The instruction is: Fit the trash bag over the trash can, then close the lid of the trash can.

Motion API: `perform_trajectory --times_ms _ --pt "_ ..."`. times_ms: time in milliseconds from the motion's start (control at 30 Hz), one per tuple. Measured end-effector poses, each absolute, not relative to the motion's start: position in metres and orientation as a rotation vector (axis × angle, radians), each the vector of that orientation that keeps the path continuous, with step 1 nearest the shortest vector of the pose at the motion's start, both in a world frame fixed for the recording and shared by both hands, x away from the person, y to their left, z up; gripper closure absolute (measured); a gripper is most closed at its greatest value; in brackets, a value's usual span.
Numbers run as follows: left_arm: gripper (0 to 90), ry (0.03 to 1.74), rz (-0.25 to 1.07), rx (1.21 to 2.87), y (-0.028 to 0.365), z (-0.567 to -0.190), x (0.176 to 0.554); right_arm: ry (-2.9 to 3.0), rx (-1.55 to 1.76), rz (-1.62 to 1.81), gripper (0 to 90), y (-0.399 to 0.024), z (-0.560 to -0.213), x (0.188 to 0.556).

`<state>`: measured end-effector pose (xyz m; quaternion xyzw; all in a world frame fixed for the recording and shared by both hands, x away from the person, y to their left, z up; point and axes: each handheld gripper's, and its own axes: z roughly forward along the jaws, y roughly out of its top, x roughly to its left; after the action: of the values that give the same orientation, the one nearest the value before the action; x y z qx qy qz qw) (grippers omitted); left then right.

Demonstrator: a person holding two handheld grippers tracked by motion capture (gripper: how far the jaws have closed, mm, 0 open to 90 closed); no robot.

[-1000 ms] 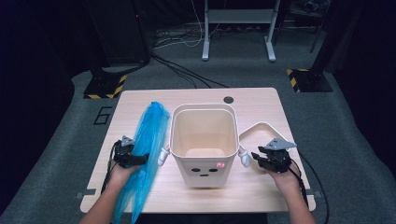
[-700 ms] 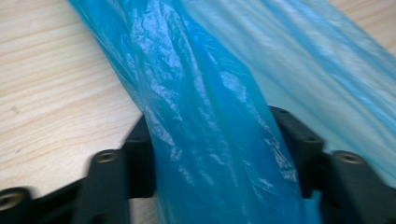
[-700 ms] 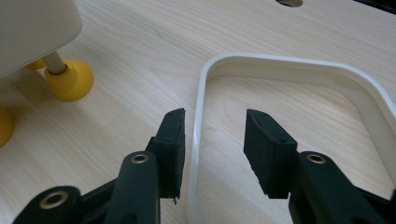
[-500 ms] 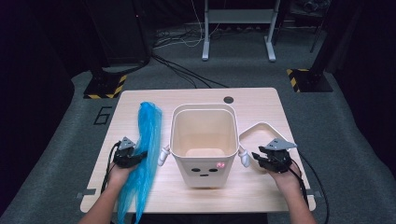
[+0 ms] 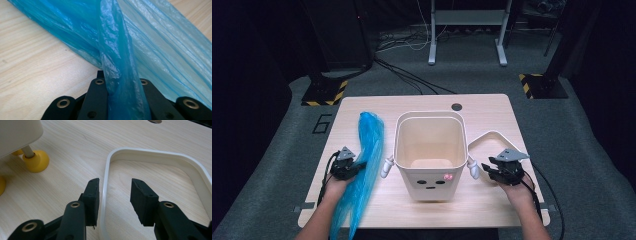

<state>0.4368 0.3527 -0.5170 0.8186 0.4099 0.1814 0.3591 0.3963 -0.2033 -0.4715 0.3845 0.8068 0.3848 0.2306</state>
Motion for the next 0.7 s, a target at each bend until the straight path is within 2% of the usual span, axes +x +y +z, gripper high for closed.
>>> perform_trajectory --times_ms 267,433,633,700 --pt "86.4 1.014 0.509 2.093 0.356 -0.504 0.43 2.217 1.057 1.057 58.0 -0.204 -0.471 0.396" --pt "86.4 0.965 0.482 2.096 0.358 -0.497 0.426 2.216 1.057 1.059 57.7 -0.204 -0.471 0.396" --pt "86.4 0.919 0.463 2.107 0.355 -0.491 0.423 2.211 1.066 1.06 54.9 -0.204 -0.471 0.396" --pt "86.4 0.876 0.462 2.129 0.353 -0.485 0.42 2.206 1.07 1.058 51.0 -0.203 -0.471 0.397"
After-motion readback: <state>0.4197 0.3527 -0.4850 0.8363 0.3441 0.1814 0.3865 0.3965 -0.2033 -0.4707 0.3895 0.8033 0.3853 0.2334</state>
